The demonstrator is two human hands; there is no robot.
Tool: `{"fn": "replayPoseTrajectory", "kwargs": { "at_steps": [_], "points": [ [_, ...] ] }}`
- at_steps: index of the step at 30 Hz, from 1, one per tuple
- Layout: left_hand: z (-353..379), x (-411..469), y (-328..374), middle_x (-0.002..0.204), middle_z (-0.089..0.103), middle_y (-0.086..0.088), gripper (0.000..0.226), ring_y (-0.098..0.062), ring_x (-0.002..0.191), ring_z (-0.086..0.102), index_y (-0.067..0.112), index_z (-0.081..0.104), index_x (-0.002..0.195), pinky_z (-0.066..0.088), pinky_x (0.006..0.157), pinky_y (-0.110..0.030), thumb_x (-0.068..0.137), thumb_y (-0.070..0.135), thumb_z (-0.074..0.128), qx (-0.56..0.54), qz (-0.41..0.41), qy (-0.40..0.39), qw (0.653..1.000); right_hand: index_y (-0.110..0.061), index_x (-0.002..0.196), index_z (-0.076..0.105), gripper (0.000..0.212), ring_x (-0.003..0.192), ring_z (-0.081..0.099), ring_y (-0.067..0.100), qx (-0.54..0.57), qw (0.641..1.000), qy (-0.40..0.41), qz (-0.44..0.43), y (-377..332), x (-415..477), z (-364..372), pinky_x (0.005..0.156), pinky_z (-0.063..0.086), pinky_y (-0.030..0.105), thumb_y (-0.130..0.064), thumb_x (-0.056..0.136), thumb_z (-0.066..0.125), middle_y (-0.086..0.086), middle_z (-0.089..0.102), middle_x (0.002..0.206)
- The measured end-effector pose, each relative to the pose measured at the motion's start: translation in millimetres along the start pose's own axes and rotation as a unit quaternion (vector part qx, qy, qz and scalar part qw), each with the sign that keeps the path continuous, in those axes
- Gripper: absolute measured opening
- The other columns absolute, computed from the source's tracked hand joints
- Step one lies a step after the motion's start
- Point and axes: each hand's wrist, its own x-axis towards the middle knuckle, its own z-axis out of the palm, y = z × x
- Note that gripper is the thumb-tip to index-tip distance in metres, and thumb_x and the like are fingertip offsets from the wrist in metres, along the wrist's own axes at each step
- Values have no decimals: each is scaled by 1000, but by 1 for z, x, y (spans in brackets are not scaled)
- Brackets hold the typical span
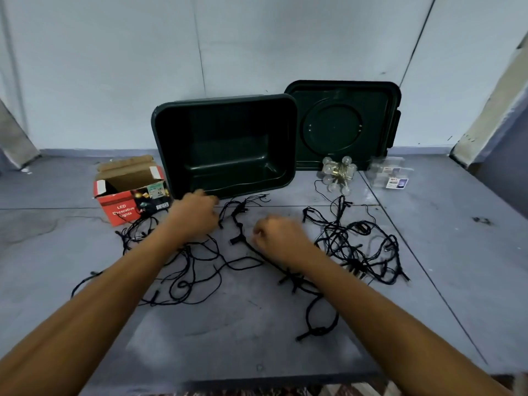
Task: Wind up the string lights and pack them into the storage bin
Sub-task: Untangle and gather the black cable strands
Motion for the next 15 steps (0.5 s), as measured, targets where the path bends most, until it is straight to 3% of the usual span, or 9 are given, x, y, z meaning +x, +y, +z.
{"fn": "replayPoseTrajectory", "kwargs": {
  "at_steps": [3,7,9,11,13,15],
  "points": [
    [6,1,19,130,45,-9,39,-25,118,45,16,52,130,38,100,-37,91,14,43,-94,122,3,988,-1,113,54,30,101,52,34,-6,1000,-29,-6,-15,-3,18,81,45,39,-23,91,52,18,53,114],
    [9,-1,32,123,53,-3,34,-16,112,49,14,58,122,36,88,-19,92,8,43,-165,198,7,966,1,112,50,24,100,53,34,-12,1000,-15,-2,-8,-10,20,72,40,36,-15,93,47,20,53,111],
    [6,-2,38,118,57,3,31,-7,104,49,15,59,121,35,82,-13,93,14,47,-208,226,-14,952,-2,110,48,22,93,56,33,130,990,-22,41,-3,-11,3,66,36,32,-17,95,43,19,57,103],
    [-2,-6,46,110,61,5,27,-6,96,55,16,61,118,41,81,-14,94,24,52,-290,235,-26,927,-12,100,45,14,76,55,24,298,950,-35,89,0,-9,-25,58,43,31,-23,98,38,10,56,87],
    [-17,-8,53,95,66,-2,25,-12,84,61,15,65,105,48,78,-23,90,32,56,-396,227,-17,889,-17,92,43,11,59,45,14,369,922,-37,110,5,-7,-56,44,39,22,-26,98,40,2,48,74],
    [-35,-8,61,81,64,-1,25,-9,72,60,15,66,94,49,71,-22,84,36,57,-469,226,-10,854,-21,85,46,14,50,36,10,385,918,-27,92,12,-7,-88,39,29,18,-25,97,42,-1,45,67]
  ]
}}
